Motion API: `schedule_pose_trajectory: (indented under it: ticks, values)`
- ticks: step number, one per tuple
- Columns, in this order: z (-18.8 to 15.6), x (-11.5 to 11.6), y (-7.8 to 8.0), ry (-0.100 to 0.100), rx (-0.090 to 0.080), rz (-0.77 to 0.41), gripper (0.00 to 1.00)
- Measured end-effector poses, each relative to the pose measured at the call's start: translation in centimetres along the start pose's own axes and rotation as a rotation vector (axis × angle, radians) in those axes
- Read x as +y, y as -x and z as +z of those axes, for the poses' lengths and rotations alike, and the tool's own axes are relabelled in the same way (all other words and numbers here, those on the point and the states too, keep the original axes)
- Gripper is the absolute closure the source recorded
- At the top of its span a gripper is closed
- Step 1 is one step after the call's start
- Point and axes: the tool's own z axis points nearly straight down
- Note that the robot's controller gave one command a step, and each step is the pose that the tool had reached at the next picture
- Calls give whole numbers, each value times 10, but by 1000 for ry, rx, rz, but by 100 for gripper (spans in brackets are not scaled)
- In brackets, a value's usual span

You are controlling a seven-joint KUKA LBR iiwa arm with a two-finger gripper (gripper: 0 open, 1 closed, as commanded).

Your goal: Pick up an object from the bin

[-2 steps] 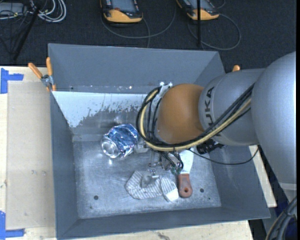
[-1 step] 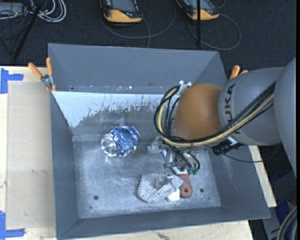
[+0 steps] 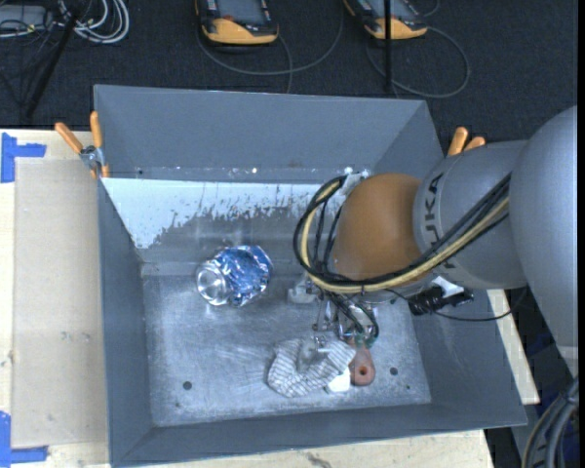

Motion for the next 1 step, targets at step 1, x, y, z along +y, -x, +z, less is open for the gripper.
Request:
schedule_pose_trajectory:
  ticks: [1]
  values:
    - [-2, -39, -31, 17, 3, -124, 100]
